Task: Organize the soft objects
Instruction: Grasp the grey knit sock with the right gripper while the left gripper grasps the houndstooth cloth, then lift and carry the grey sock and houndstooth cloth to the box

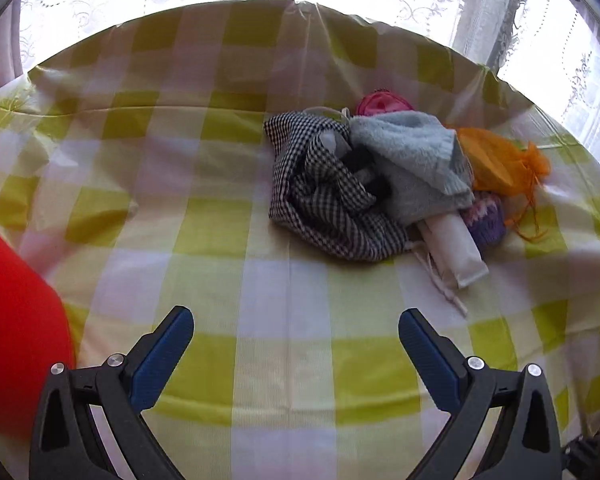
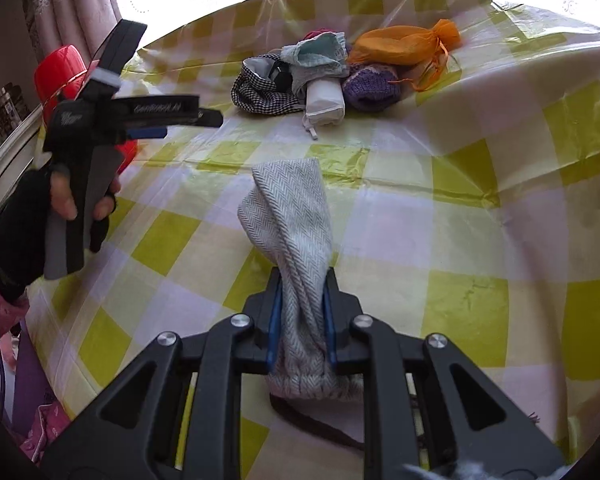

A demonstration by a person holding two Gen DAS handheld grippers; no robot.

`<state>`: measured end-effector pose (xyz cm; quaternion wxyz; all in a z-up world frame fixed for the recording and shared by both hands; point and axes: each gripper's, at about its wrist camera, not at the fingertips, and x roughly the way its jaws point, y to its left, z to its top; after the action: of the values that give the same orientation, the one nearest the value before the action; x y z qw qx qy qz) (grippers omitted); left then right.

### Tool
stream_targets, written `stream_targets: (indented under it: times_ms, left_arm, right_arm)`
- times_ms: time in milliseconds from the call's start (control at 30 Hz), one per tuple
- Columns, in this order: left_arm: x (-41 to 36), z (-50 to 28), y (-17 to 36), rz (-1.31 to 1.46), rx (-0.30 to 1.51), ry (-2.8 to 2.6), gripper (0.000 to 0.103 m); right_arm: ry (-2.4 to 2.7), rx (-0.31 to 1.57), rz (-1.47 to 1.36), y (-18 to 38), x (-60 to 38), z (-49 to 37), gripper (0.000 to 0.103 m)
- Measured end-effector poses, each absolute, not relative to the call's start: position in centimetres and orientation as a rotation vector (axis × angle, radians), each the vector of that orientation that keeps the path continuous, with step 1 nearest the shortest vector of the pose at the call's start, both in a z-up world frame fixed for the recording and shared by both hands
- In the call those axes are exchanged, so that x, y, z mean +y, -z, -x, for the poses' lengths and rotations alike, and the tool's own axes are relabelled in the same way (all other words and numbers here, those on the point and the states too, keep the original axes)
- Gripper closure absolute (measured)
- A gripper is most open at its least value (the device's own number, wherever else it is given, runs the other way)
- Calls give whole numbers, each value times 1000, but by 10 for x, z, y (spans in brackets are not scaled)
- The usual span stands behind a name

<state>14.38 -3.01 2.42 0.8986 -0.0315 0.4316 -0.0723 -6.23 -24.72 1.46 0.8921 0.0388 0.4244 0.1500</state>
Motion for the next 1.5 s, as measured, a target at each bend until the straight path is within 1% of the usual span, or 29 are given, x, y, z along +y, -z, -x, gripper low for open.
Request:
stream_targets:
  times_ms: [167,200,233,267,300,333,367,433,500,633,733,833,900,1267,1500]
  left_arm:
    - [-30,-207,-22,176,877,141,0]
    - [-29,-216,-15,188,905,122,7]
    - [-26,-221,-7,217,945,136,33]
    - [-26,-219,-8,195,923,126,43]
    - [-26,-214,-10,204,923,183,87]
    - [-24,-205,-15,228,918,217,86]
    - [-20,-190,-24,238,876,216,86]
    - [-12,-147,-46,213,783,204,86]
    - [-1,-102,-60,212,742,217,86]
    - [20,-21,-71,170,755,201,85]
    - [38,31,-67,145,788,182,85]
    - [46,73,-64,150,784,151,84]
    - [49,88,-62,199,792,154,84]
    - [26,107,-69,162,779,188,84]
    - [19,114,-101,101,728,179,83]
  right_arm:
    - [-321,894,-69,-7,-242,64,80]
    - [-324,895,-66,-6,-240,62,79]
    - [-326,895,-64,-5,-238,62,79]
    - [-326,895,-66,-4,-237,61,79]
    - [-329,895,-72,-3,-237,61,79]
    - [-332,895,-81,-1,-237,62,79]
    - [-336,895,-91,0,-238,62,79]
    - [-344,895,-110,0,-240,61,79]
    - [-349,895,-121,0,-241,62,79]
    - [-352,894,-120,1,-241,62,79]
    - [-351,893,-115,0,-240,62,79]
    - [-338,889,-114,-1,-241,62,80]
    - [-327,877,-112,-3,-242,64,81]
    - [-234,873,-187,-21,-249,85,81]
    - [-184,854,-199,-46,-249,91,81]
